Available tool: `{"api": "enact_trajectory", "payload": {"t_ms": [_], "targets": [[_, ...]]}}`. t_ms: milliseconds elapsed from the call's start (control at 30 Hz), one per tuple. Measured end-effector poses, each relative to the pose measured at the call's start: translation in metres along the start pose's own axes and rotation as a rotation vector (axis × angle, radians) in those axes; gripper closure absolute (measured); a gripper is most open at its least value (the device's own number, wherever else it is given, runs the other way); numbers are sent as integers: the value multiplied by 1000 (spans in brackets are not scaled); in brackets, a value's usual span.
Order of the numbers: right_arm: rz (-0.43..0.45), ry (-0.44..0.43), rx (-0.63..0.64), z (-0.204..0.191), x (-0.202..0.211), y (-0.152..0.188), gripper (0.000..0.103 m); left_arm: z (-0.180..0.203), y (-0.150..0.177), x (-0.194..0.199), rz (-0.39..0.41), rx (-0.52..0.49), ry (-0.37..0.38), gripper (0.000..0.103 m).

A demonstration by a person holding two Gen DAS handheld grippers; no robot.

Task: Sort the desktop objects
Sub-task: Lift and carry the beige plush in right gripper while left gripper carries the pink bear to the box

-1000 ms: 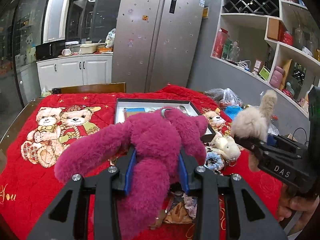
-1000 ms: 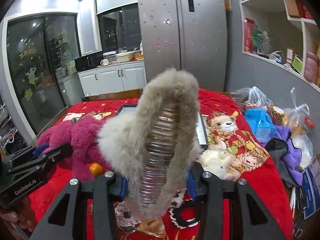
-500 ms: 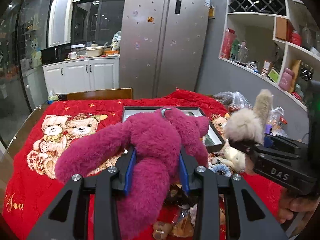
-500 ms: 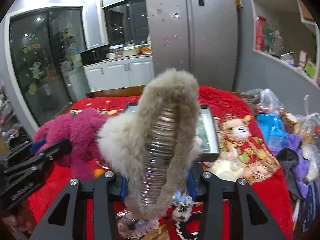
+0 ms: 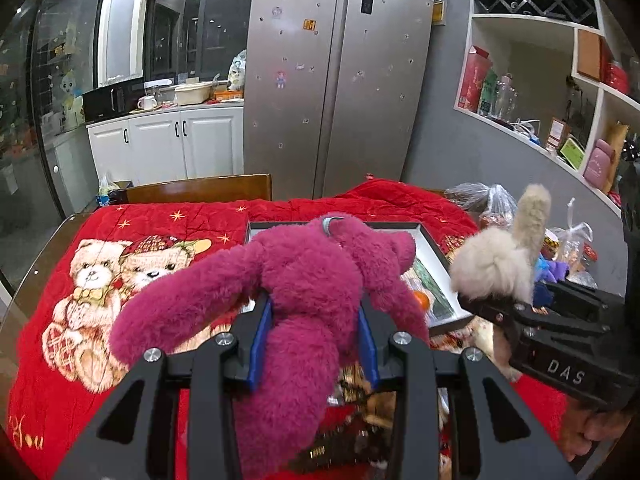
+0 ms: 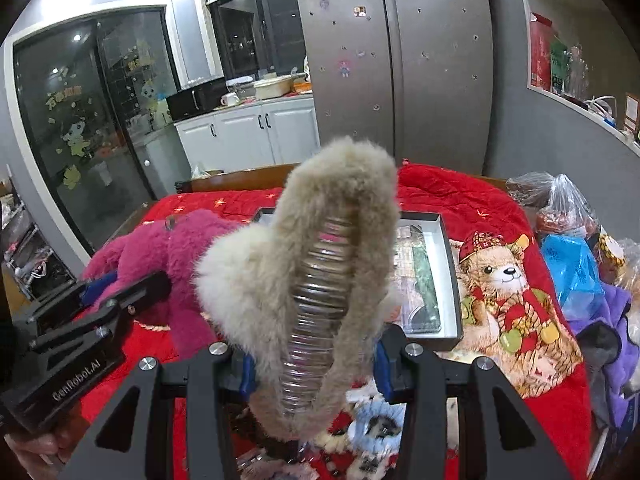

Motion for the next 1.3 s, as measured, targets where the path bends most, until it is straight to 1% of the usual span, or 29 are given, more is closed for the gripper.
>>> {"api": "enact_trajectory", "payload": {"t_ms": [100,233,333,433,533,600,733,800,900,1067,1200,1300], "targets": [[-14,5,-11,5,-16,-8,58,-3,-12,-22,-10,6,-3,65],[-44,7,-30,18,-42,-19,58,-7,-20,-51,-29,18,2,65],[-70,-25,-45,23,-62,-24,58,-9,-23,-74,-49,27,9,65],[-87,-21,-47,28,-81,-28,58,-12,-27,-100,-66,35,12,65],[-98,-16,-47,33,-97,-32,58,-20,-31,-121,-73,42,-16,65],[-104,-9,-48,37,-106,-34,58,-25,-32,-134,-77,56,-21,65],[-113,28,-46,49,-127,-36,58,-30,-24,-155,-89,57,-15,65],[-121,39,-51,54,-136,-35,58,-30,-16,-166,-107,64,10,65],[-140,64,-52,62,-152,-33,58,-27,-7,-183,-138,46,9,65],[-186,92,-68,75,-181,-23,58,-14,0,-193,-137,2,14,64],[-237,111,-89,83,-197,-13,58,-10,14,-206,-178,-13,16,64],[-264,119,-92,85,-206,-7,58,-7,16,-209,-170,-27,6,64]]}}
Point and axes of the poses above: each gripper's, at about its wrist camera, not at the fingertips, and x roughly against the way its jaws point, z to its right, y to its underside, the point moved 9 cm from there along -x, roughly the way its jaws point, and after that the axes turned 2 degrees about -x, right-handed, at the moved point
